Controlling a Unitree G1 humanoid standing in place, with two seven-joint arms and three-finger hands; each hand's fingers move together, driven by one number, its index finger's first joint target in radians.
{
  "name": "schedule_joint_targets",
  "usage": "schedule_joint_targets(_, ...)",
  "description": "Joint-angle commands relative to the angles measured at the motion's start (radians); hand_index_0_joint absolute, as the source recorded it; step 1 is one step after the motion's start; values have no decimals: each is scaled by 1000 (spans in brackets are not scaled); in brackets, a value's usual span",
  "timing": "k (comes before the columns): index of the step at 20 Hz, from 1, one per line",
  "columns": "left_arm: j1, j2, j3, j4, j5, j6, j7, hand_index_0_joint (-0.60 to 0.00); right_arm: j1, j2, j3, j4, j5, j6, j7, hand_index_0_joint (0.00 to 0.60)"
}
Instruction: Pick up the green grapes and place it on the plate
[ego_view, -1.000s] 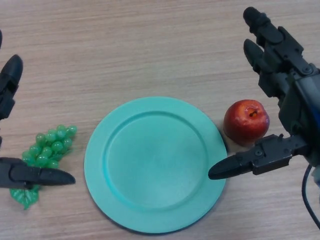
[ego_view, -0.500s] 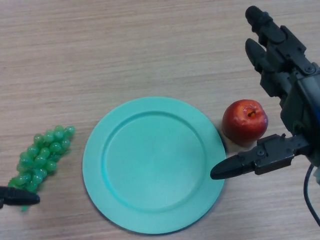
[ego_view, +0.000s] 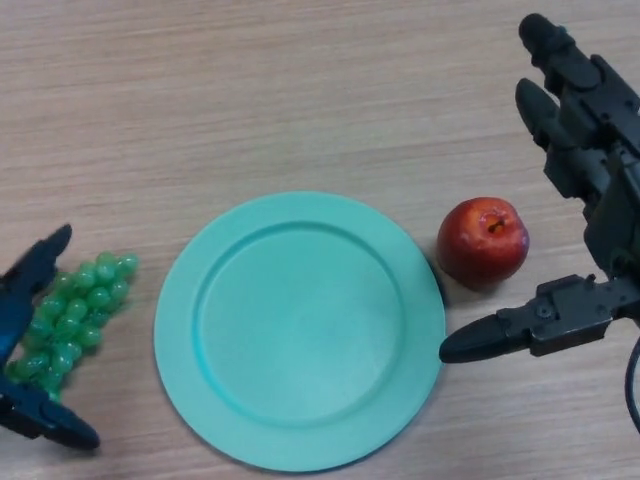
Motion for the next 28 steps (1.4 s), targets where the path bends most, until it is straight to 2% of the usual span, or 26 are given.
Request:
schedule_joint_targets(1, -31, 79, 66, -23, 13, -93, 108, -348, -17, -23, -78, -61, 46, -105, -30, 0)
schedule_joint_targets(2, -36, 83, 62, -9, 26, -99, 128, -449, -13, -26, -89, -66, 58, -106, -33, 0)
schedule_joint_targets(3, -47, 93, 54, 16, 54, -116, 172, -591, -1, -35, -114, -75, 81, -113, -38, 0)
schedule_joint_targets(9, -65, 103, 50, 25, 59, -190, 259, -600, 24, -38, -143, -98, 113, -111, -48, 0)
schedule_joint_targets(12, -52, 111, 73, 9, 32, -232, 218, -600, 29, -38, -144, -104, 117, -111, -53, 0)
schedule_joint_targets(17, -27, 134, 190, -144, 14, -245, 181, -600, 32, -38, -143, -106, 121, -111, -59, 0)
schedule_joint_targets(18, -20, 124, 202, -189, 12, -229, 175, -600, 32, -38, -143, -105, 120, -112, -59, 0)
schedule_joint_targets(20, 3, 61, 223, -395, -124, -112, 80, -600, 29, -38, -142, -100, 120, -114, -60, 0)
schedule_joint_targets(21, 28, 19, 224, -538, -185, -40, 7, -600, 26, -38, -141, -99, 120, -111, -62, 0)
schedule_joint_targets(22, 43, -5, 215, -607, -209, -8, -33, -600, 23, -39, -137, -98, 117, -110, -64, 0)
schedule_joint_targets(23, 68, -48, 193, -708, -235, 23, -95, -600, 19, -39, -128, -96, 109, -109, -66, 0)
schedule_joint_targets(25, 101, -87, 137, -782, -236, -29, -186, -600, 7, -40, -122, -98, 104, -92, -66, 0)
schedule_joint_targets(27, 123, -106, 108, -765, -206, -180, -208, -600, 2, -41, -111, -100, 90, -86, -64, 0)
schedule_joint_targets(28, 121, -108, 101, -763, -208, -193, -215, -600, 2, -39, -107, -101, 85, -87, -64, 0)
